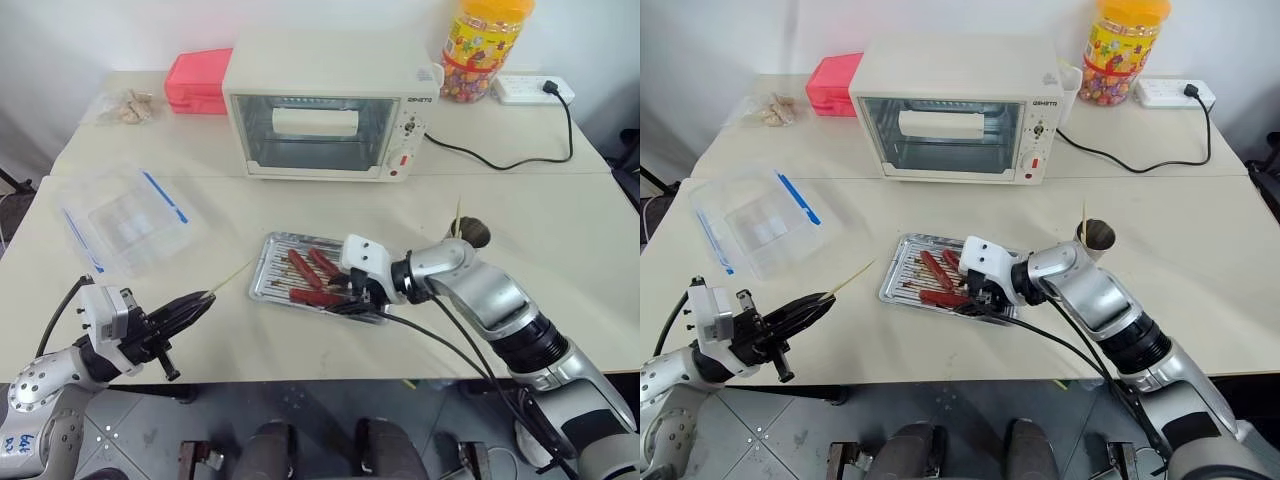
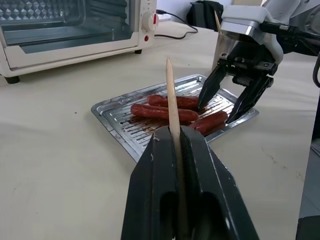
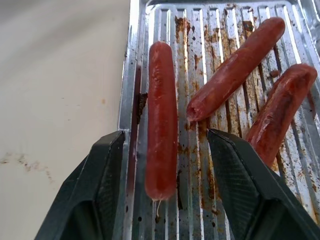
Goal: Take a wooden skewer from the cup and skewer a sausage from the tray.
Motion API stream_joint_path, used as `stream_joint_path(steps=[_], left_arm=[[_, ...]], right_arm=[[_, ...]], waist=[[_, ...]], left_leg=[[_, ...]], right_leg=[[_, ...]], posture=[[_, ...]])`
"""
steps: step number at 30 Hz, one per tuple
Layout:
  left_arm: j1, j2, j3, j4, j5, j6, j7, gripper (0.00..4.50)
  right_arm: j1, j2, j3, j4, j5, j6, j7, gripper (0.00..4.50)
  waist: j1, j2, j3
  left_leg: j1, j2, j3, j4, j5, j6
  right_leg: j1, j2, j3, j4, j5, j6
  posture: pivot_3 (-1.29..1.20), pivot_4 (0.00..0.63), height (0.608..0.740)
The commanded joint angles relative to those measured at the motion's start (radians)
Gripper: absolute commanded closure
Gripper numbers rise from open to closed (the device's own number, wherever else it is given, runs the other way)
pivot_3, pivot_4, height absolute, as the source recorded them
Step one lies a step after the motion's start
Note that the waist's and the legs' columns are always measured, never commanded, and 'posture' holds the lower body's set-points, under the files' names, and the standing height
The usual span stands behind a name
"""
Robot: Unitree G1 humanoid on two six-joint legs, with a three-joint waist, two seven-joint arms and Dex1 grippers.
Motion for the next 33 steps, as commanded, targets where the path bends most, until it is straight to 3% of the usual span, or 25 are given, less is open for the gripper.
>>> stream_joint_path(steps=[1,6,7,14,23,28,33], left_arm=[[0.004,-0.001,0.0,-0.041,-0.009,-0.005,0.007,4.5],[0.002,-0.001,0.002,-0.034,-0.009,-0.008,0.006,4.5],[0.002,-0.001,0.002,-0.034,-0.009,-0.009,0.006,4.5],[-0.012,0.004,-0.004,-0.025,-0.006,-0.006,0.004,4.5],[-0.029,0.079,-0.015,0.008,-0.016,0.005,-0.116,4.5],[-0.037,0.16,-0.082,-0.006,0.017,-0.01,-0.244,4.5],[-0.122,0.163,-0.186,-0.03,0.031,0.015,-0.247,4.5]], right_arm=[[-0.018,0.009,0.008,-0.014,-0.014,0.003,0.012,2.35],[-0.018,0.009,0.021,-0.015,-0.031,0.005,0.03,4.08],[-0.019,0.009,0.022,-0.015,-0.033,0.005,0.033,4.25],[-0.046,-0.012,-0.012,-0.026,-0.01,-0.02,0.095,4.25],[-0.005,-0.19,-0.18,-0.125,0.13,-0.153,0.329,4.25],[0.093,-0.265,-0.324,-0.105,0.173,-0.327,0.402,4.25],[0.145,-0.318,-0.334,-0.089,0.123,-0.438,0.42,4.25]], waist=[[0.0,0.0,0.0],[0.0,0.0,0.0],[0.0,0.0,0.0],[0.0,0.0,0.0],[0.003,0.0,0.0],[0.002,0.0,0.0],[0.003,0.0,0.0]], left_leg=[[0.0,0.0,0.0,0.0,0.0,0.0],[0.0,0.0,0.0,0.0,0.0,0.0],[0.0,0.0,0.0,0.0,0.0,0.0],[0.0,0.0,0.0,0.0,0.0,0.0],[0.0,0.0,0.0,0.0,0.0,0.0],[0.0,0.0,0.0,0.0,0.0,0.0],[0.0,0.0,0.001,0.0,0.0,0.0]], right_leg=[[0.0,0.0,0.0,0.0,0.0,0.0],[0.0,0.0,0.0,0.0,0.0,0.0],[0.0,0.0,0.0,0.0,0.0,0.0],[0.0,0.0,0.0,0.0,0.0,0.0],[0.0,0.0,0.0,-0.001,0.0,0.0],[0.001,0.0,0.0,-0.002,0.0,0.0],[0.001,0.0,0.0,-0.002,0.0,0.0]], posture=[[0.0,0.15,0.74],[0.0,0.15,0.74],[0.0,0.15,0.74],[0.0,0.15,0.74],[0.0,0.15,0.74],[0.0,0.15,0.74],[0.0,0.15,0.74]])
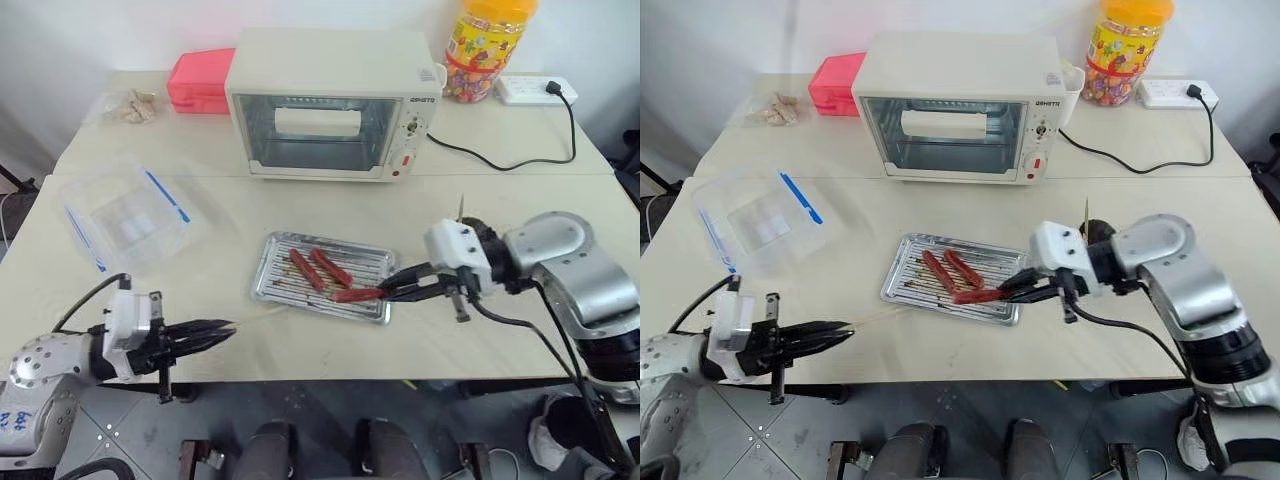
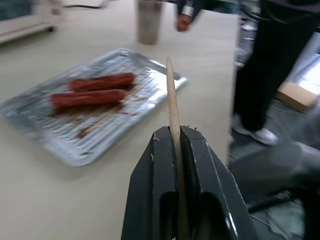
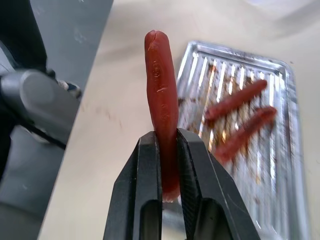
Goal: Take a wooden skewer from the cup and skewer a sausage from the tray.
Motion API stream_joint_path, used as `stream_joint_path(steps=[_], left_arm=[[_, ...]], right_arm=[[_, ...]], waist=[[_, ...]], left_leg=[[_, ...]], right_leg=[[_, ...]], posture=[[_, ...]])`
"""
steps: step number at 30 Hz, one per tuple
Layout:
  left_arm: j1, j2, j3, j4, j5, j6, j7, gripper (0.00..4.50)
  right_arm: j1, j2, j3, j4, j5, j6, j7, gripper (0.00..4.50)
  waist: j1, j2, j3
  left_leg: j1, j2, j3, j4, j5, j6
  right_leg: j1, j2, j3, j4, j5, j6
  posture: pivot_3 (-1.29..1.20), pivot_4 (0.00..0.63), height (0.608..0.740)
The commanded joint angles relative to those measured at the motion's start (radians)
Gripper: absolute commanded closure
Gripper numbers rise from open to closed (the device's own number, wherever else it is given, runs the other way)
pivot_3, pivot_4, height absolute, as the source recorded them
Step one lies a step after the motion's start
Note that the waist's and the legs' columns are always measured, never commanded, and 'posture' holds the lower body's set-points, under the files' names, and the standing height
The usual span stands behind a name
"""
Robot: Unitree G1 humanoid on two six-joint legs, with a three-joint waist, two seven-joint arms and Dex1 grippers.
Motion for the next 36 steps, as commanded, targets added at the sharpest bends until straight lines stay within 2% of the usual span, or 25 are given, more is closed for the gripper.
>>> stream_joint_path(steps=[1,5,17,36], left_arm=[[-0.062,-0.008,-0.059,-0.034,0.017,0.01,0.015,4.5],[-0.101,-0.012,-0.086,-0.031,0.008,0.03,0.023,4.5],[-0.141,-0.027,-0.139,0.008,0.04,0.025,0.017,4.5],[-0.165,-0.057,-0.157,0.035,0.059,0.018,0.032,4.5]], right_arm=[[0.005,-0.024,-0.015,-0.031,-0.019,-0.036,-0.001,4.25],[-0.013,-0.016,0.013,-0.06,-0.049,0.026,-0.057,4.25],[-0.043,-0.006,0.063,-0.143,-0.045,0.139,-0.073,4.25],[-0.033,-0.034,0.066,-0.147,-0.056,0.137,-0.054,4.25]], waist=[[0.0,0.0,0.0],[-0.005,0.0,0.0],[0.001,0.0,0.0],[0.001,0.0,0.0]], left_leg=[[0.0,0.0,0.0,0.0,0.0,0.0],[0.0,0.0,0.0,0.0,0.0,0.0],[0.0,0.0,-0.001,0.001,0.0,0.0],[0.0,0.0,-0.001,0.001,0.0,0.0]], right_leg=[[0.0,0.0,0.0,0.0,0.0,0.0],[0.0,0.0,0.0,0.001,0.0,0.0],[0.0,0.0,0.0,0.001,0.0,0.0],[0.0,0.001,0.0,0.001,0.0,0.0]], posture=[[0.0,0.15,0.74],[0.0,0.15,0.74],[0.0,0.15,0.74],[0.0,0.15,0.74]])
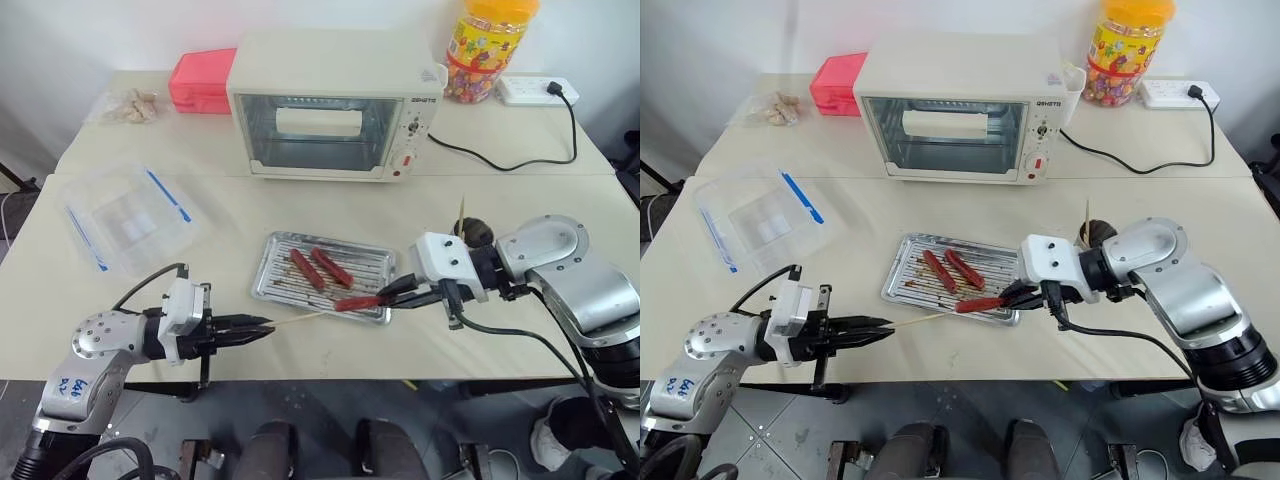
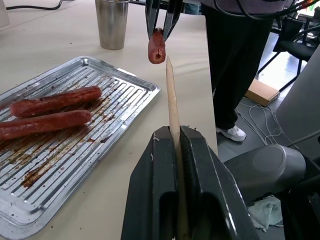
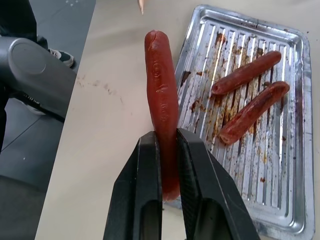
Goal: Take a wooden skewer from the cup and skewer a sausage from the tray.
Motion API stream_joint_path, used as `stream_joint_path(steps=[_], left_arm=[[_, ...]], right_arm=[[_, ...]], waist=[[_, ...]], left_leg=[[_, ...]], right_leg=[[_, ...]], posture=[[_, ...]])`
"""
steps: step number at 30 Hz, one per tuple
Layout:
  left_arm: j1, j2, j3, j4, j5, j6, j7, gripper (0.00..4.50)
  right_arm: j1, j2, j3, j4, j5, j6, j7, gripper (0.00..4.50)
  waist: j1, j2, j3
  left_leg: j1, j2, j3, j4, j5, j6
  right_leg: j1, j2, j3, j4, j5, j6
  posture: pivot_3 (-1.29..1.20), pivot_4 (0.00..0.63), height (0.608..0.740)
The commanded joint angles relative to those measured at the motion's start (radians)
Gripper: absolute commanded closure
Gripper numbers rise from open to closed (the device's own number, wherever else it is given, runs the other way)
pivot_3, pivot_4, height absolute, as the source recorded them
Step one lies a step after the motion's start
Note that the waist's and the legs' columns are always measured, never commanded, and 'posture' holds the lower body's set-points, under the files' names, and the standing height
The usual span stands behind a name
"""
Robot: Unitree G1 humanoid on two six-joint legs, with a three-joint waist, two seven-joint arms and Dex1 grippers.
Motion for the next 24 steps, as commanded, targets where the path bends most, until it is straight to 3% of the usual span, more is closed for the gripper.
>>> stream_joint_path(steps=[1,24], left_arm=[[-0.014,-0.009,0.007,-0.008,0.0,-0.012,0.008,4.5],[-0.007,-0.011,-0.011,0.004,0.039,-0.005,0.01,4.5]], right_arm=[[-0.005,-0.014,-0.006,-0.029,0.003,-0.008,0.005,4.25],[-0.019,-0.018,0.005,0.002,-0.008,-0.016,-0.007,4.25]], waist=[[0.0,0.0,0.0],[0.0,0.0,0.0]], left_leg=[[0.0,0.0,0.0,0.0,0.0,0.0],[0.0,0.0,0.0,0.0,0.0,0.0]], right_leg=[[0.0,0.0,0.0,0.0,0.0,0.0],[0.0,0.0,0.0,0.0,0.0,0.0]], posture=[[0.0,0.15,0.74],[0.0,0.15,0.74]])
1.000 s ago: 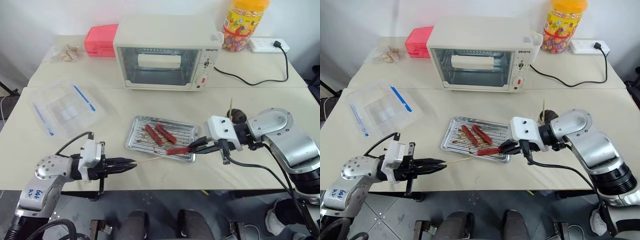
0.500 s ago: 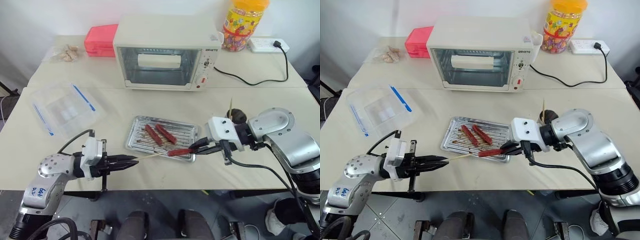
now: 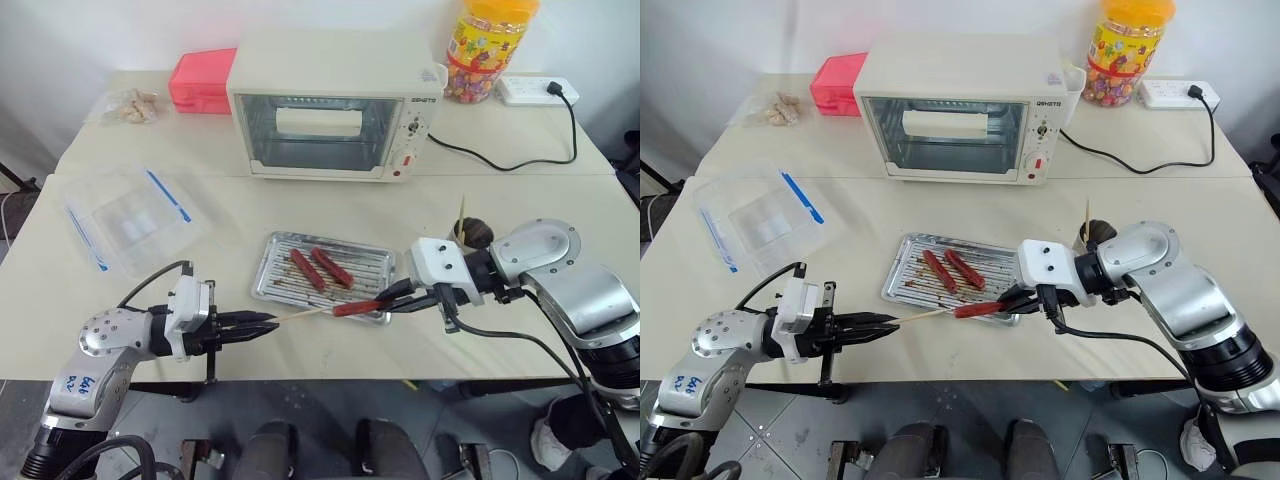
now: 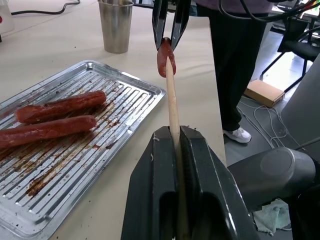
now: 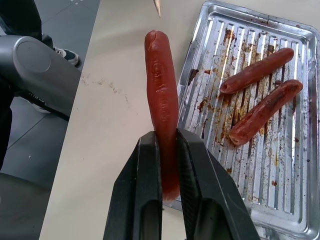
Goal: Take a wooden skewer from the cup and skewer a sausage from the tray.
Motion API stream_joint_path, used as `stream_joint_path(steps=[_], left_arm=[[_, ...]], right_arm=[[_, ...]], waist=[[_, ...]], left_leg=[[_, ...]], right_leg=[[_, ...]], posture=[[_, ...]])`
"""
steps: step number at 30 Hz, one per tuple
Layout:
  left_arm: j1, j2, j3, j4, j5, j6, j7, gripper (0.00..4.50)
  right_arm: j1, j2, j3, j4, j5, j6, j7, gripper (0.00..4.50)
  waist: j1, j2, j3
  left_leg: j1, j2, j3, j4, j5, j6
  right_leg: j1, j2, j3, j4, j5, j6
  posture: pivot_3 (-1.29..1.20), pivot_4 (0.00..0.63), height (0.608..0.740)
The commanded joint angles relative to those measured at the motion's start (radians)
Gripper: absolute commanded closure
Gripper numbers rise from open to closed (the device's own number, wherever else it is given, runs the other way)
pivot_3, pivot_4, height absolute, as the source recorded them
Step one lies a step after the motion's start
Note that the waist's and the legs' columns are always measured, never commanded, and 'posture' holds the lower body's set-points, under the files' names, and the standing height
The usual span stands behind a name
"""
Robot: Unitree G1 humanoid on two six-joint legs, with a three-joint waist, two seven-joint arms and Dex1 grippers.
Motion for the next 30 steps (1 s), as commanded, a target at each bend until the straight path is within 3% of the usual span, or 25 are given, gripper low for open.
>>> stream_joint_path(steps=[1,15,30], left_arm=[[0.007,0.011,0.0,0.005,0.01,-0.006,-0.006,4.5],[-0.007,-0.006,-0.026,0.011,0.024,-0.006,0.006,4.5],[0.001,-0.004,-0.019,0.001,0.016,-0.004,0.012,4.5]], right_arm=[[-0.021,-0.018,-0.026,-0.002,-0.006,-0.016,0.002,4.25],[-0.042,0.012,-0.004,-0.011,-0.001,0.002,-0.011,4.25],[-0.013,-0.031,0.001,0.026,-0.048,-0.042,0.027,4.25]], waist=[[0.0,0.0,0.0],[0.0,0.0,0.0],[0.0,0.0,0.0]], left_leg=[[0.0,0.0,0.0,0.0,0.0,0.0],[0.0,0.0,0.0,0.0,0.0,0.0],[0.0,0.0,0.0,0.0,0.0,0.0]], right_leg=[[0.0,0.0,0.0,0.0,0.0,0.0],[0.0,0.0,0.0,0.0,0.0,0.0],[0.0,0.0,0.0,0.001,0.0,0.0]], posture=[[0.0,0.15,0.74],[0.0,0.15,0.74],[0.0,0.15,0.74]])
